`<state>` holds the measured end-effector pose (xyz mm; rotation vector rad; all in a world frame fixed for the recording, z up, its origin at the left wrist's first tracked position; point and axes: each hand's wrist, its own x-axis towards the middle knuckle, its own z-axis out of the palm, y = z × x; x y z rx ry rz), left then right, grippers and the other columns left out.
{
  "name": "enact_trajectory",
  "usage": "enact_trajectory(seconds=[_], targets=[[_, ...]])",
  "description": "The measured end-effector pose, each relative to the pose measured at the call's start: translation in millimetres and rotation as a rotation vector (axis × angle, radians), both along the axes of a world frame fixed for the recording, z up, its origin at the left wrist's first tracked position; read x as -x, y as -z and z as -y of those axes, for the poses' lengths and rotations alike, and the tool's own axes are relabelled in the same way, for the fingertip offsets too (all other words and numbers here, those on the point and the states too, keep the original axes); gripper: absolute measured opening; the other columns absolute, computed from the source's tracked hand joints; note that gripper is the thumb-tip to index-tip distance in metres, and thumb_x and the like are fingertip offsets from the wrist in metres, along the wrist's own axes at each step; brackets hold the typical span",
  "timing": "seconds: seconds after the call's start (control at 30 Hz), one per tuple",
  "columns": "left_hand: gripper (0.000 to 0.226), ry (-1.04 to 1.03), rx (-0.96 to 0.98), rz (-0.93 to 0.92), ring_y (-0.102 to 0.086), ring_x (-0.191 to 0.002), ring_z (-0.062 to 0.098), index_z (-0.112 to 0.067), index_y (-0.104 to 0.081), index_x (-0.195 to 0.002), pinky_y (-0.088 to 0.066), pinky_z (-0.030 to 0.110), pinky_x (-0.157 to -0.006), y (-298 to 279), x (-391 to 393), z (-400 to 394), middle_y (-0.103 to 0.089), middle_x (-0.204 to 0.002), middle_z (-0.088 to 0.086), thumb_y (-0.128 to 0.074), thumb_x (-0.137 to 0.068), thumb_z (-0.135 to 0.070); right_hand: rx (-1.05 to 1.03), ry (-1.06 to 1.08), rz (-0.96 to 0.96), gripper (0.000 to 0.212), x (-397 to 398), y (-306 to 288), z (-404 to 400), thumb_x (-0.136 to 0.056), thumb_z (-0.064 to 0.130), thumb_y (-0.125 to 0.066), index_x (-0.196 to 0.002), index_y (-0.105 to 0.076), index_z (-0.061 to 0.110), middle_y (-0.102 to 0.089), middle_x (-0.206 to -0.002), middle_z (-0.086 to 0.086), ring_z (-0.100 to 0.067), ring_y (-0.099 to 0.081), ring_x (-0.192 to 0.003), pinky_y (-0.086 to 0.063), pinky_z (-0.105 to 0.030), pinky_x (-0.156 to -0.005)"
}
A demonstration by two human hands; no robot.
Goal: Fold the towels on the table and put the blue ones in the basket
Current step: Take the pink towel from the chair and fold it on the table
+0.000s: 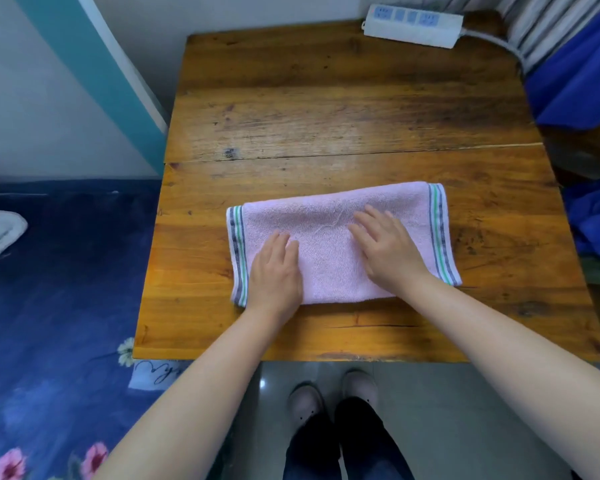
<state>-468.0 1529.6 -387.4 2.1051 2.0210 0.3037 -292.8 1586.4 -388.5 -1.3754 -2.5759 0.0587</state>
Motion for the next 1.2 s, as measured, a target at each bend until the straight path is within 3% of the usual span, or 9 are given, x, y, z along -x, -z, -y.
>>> enact_trajectory(seconds=[0.03, 0.1, 0.17, 0.23, 0.4, 0.6, 0.77, 0.97, 1.2], targets=[[0.041, -0.026, 0.08, 0.005, -0.036, -0.132, 0.04, 0.004, -0.049, -0.127, -0.033, 0.039, -0.106, 6, -7, -12, -0.042, -0.138, 0.026, -0.046, -0.086, -0.002, 0.051, 0.001, 0.04, 0.039, 5, 4, -10, -0.067, -0.008, -0.065, -0.105, -0.065, -0.005, -0.062, -0.114, -0.028, -0.049, -0.057, -0.105, -0.042, -0.063, -0.086], [0.05, -0.045, 0.162, -0.023, -0.004, -0.145, 0.024, -0.01, -0.02, -0.145, -0.003, 0.031, -0.114, 21, -14, -35, -0.01, -0.156, 0.009, -0.031, -0.097, -0.017, 0.187, -0.006, 0.139, 0.048, 13, 15, -26, -0.09, 0.005, -0.045, -0.137, -0.038, 0.006, -0.031, -0.147, -0.02, -0.041, -0.027, -0.136, -0.017, -0.051, -0.113], [0.052, -0.068, 0.16, -0.037, 0.002, -0.145, 0.02, -0.017, -0.013, -0.147, 0.003, 0.032, -0.113, 34, -14, -53, -0.004, -0.157, 0.003, -0.027, -0.099, -0.028, 0.297, 0.016, 0.212, 0.05, 15, 27, -37, -0.099, 0.023, -0.027, -0.146, -0.01, 0.019, -0.003, -0.156, -0.004, -0.025, -0.001, -0.144, 0.007, -0.038, -0.116], [0.054, -0.074, 0.168, -0.057, 0.003, -0.145, 0.022, -0.021, -0.012, -0.147, 0.007, 0.034, -0.112, 42, -7, -61, -0.005, -0.157, 0.002, -0.028, -0.098, -0.036, 0.317, 0.034, 0.209, 0.052, 13, 37, -42, -0.099, 0.033, -0.023, -0.146, -0.005, 0.025, 0.001, -0.157, 0.001, -0.02, 0.004, -0.144, 0.012, -0.037, -0.114], [0.062, -0.285, 0.215, -0.065, 0.003, -0.144, 0.027, -0.028, -0.017, -0.146, 0.001, 0.045, -0.114, 49, 32, -50, -0.007, -0.157, 0.002, -0.029, -0.091, -0.055, 0.37, 0.254, 0.154, 0.058, -19, 40, -52, -0.093, 0.045, -0.015, -0.146, -0.008, 0.023, -0.003, -0.157, 0.001, -0.018, 0.004, -0.144, 0.012, -0.031, -0.112], [0.066, -0.351, 0.304, -0.091, 0.006, -0.144, 0.027, -0.021, -0.003, -0.148, -0.001, 0.049, -0.115, 42, 56, -28, 0.004, -0.157, -0.001, -0.027, -0.094, -0.051, 0.411, 0.548, 0.109, 0.056, -59, 30, -45, -0.097, 0.036, -0.025, -0.147, -0.007, 0.018, -0.001, -0.157, -0.005, -0.025, 0.004, -0.144, 0.003, -0.045, -0.115], [0.081, -0.208, 0.176, -0.077, -0.004, -0.143, 0.035, -0.009, -0.02, -0.145, -0.003, 0.052, -0.113, 28, 31, -2, -0.011, -0.155, 0.013, -0.013, -0.081, -0.058, 0.278, 0.491, 0.001, 0.061, -23, 15, 2, -0.089, 0.038, -0.029, -0.144, -0.023, 0.012, -0.011, -0.155, -0.014, -0.033, -0.003, -0.143, 0.005, -0.051, -0.111], [0.066, -0.149, 0.282, -0.084, 0.002, -0.143, 0.036, -0.03, -0.019, -0.145, 0.002, 0.049, -0.113, 47, 18, 24, -0.004, -0.157, 0.006, -0.042, -0.088, -0.053, 0.396, 0.371, 0.088, 0.054, -2, 35, 42, -0.092, 0.039, -0.036, -0.143, -0.027, 0.022, -0.016, -0.155, -0.006, -0.029, -0.009, -0.143, 0.0, -0.048, -0.113], [0.07, -0.097, 0.375, -0.201, -0.004, -0.142, 0.035, -0.032, -0.008, -0.146, -0.008, 0.051, -0.112, 37, 21, 19, 0.0, -0.157, 0.004, -0.029, -0.087, -0.062, 0.367, 0.721, 0.104, 0.049, -44, 24, 60, -0.095, 0.029, -0.037, -0.142, -0.03, 0.017, -0.015, -0.154, -0.012, -0.03, -0.011, -0.142, -0.009, -0.05, -0.113]])
